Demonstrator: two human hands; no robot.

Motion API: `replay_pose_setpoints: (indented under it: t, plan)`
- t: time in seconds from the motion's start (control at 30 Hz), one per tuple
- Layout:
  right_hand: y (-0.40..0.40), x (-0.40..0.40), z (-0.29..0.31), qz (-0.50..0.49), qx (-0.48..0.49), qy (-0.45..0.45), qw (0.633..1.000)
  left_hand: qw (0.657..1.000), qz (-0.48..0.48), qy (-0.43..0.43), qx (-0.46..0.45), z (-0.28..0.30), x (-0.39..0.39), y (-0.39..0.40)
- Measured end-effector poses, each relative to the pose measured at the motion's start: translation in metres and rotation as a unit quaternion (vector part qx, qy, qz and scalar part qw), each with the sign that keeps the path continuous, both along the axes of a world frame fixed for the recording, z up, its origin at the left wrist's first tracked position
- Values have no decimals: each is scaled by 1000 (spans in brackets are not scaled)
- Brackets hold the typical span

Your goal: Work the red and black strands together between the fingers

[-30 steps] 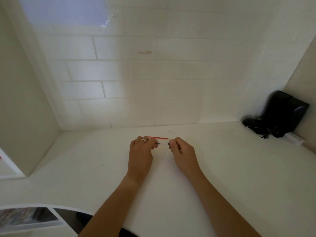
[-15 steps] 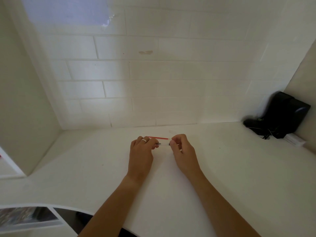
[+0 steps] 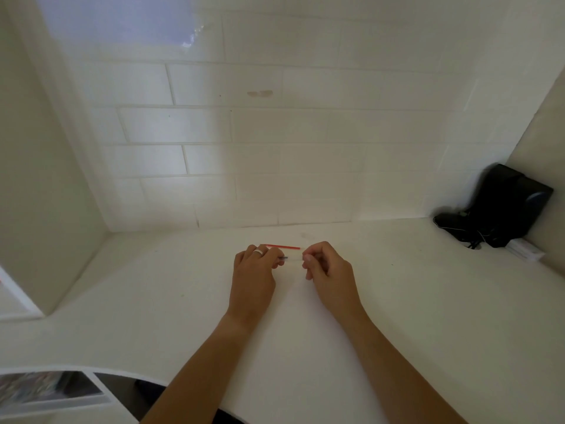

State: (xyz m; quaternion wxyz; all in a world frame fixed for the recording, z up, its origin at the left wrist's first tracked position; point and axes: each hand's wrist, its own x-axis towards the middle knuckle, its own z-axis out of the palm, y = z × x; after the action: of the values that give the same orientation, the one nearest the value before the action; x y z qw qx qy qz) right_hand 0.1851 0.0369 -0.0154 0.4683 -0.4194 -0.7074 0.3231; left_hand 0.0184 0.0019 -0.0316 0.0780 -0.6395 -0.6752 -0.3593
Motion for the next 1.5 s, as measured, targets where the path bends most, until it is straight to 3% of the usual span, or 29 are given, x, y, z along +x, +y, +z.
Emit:
replay_pose_setpoints:
  t: [0.37,0.57,0.73,0.93,1.03,1.13,1.27,1.5]
  plan:
    - [-2,-2,1,-3,52,5,999,1000,11,-20,-9,-3,-3,2]
    - [-3,-4,3,-43,-34,8,998,999,13,-31,-9,-3,-3,2]
    - [-3,-2,0,-31,-12,-23,999,1000,15,-25,-8,-5,-3,3]
    - [-2,-2,4,7,-6,12,1000,999,28,-17,-5,-5,-3,3]
    - [-2,-1,2,-36,5,28,999,999,35,-34,5,-4,-3,2]
    - [1,2,3,-145,15,42,988,998,47,-49,15,-2,-3,2]
    - [17,4,12,-210,63,-66,974,995,53,-76,24,0,-2,1]
    - [64,-9,14,-173,-11,-243,954,997,40,-64,17,-3,-4,3]
